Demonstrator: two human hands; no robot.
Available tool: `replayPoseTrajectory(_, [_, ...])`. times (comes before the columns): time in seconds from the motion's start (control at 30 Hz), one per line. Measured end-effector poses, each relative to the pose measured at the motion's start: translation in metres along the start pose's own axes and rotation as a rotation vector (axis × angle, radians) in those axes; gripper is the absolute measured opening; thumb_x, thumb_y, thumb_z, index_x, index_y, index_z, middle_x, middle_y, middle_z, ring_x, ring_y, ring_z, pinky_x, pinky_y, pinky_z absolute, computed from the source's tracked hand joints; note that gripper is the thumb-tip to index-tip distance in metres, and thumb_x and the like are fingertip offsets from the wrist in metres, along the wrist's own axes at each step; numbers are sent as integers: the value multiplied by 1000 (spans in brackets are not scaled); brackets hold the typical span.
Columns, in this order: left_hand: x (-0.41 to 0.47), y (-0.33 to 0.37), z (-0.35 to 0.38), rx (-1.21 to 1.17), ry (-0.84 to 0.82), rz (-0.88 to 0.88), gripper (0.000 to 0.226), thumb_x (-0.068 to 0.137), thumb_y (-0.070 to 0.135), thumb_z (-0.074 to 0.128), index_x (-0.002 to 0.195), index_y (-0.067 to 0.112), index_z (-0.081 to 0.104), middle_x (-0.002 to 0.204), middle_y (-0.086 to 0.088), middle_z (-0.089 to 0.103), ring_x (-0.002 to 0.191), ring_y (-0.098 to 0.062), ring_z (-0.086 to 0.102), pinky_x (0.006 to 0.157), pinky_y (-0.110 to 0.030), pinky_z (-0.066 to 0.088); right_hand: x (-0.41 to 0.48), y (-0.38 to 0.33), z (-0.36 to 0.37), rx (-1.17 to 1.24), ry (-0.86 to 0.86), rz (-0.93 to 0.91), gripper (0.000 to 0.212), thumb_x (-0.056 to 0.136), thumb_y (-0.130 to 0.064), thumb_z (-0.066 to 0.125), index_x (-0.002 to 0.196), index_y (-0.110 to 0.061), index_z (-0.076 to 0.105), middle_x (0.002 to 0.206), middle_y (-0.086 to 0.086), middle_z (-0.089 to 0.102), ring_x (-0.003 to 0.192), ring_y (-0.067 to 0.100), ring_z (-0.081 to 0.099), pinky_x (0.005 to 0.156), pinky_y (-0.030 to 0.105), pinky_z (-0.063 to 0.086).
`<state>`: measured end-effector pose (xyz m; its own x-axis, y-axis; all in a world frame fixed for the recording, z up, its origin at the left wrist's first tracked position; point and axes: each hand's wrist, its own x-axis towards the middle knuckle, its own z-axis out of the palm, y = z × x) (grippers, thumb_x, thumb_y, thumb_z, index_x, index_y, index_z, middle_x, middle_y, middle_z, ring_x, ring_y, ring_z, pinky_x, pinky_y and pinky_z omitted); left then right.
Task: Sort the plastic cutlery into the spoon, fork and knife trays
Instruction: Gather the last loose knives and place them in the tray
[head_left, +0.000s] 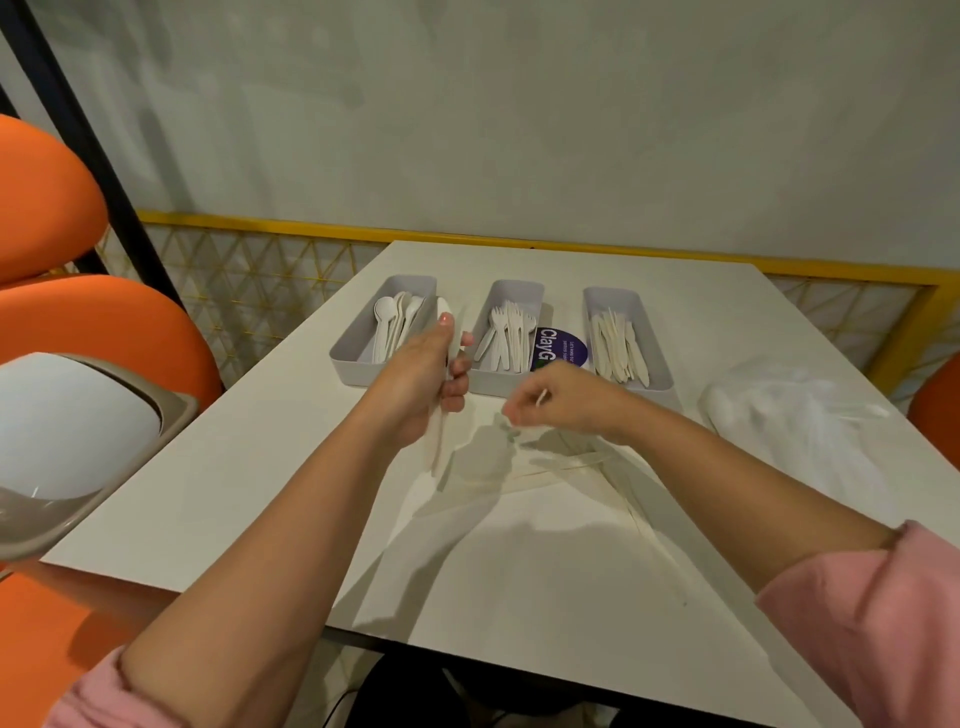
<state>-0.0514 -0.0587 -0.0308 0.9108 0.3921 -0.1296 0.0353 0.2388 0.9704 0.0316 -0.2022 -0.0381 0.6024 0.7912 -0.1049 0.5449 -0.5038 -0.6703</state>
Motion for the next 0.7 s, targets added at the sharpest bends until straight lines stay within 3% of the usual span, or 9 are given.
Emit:
replayPoseTrajectory(0.07, [0,-1,-6,41,21,30,29,100,35,35,86,14,50,58,2,34,39,-6,29,36,-17,26,-4,12,2,-220,-108,35,19,83,-14,67,101,-10,71,78,-10,62,64,-2,52,57,8,41])
replayPoseTrajectory(0.13, [-1,-1,-10,48,29,39,21,100,28,40,87,14,49,61,1,33,39,-6,30,37,-17,26,-5,21,5,-325,-141,63,20,79,-18,72,99,-16,70,79,-5,59,67,6,52,60,14,40])
replayPoseTrajectory(0.23, [-2,-1,-14,-6,49,29,18,99,23,41,87,14,49,61,1,35,37,-6,31,36,-16,25,-6,27,9,-346,-154,58,20,78,-18,73,98,-14,69,87,-3,58,77,10,53,62,14,40])
replayPoseTrajectory(0.37, [-1,-2,-16,-32,39,39,22,101,20,35,88,13,51,62,0,37,37,-6,31,37,-15,27,-4,28,12,-367,-169,45,9,83,-16,68,83,-19,59,77,-10,51,67,5,47,58,15,36])
replayPoseTrajectory(0.47, [-1,-1,-20,-43,38,43,24,101,20,33,89,13,52,62,1,37,37,-5,32,37,-15,27,-4,25,13,-381,-152,-2,20,88,-16,60,75,-25,48,79,-8,50,74,13,47,60,18,36])
replayPoseTrajectory(0.6, [-2,2,-25,-63,36,44,24,102,21,32,89,13,51,62,1,37,36,-5,31,36,-14,27,-3,12,24,-276,-141,-96,6,89,-13,57,92,-18,57,86,1,57,78,16,49,69,26,39])
replayPoseTrajectory(0.7, [-3,1,-24,-67,24,36,24,102,21,33,90,12,51,61,1,37,36,-5,31,36,-15,27,-5,7,35,-280,-193,-154,17,87,-13,60,103,-14,65,83,-1,53,76,14,47,70,26,38])
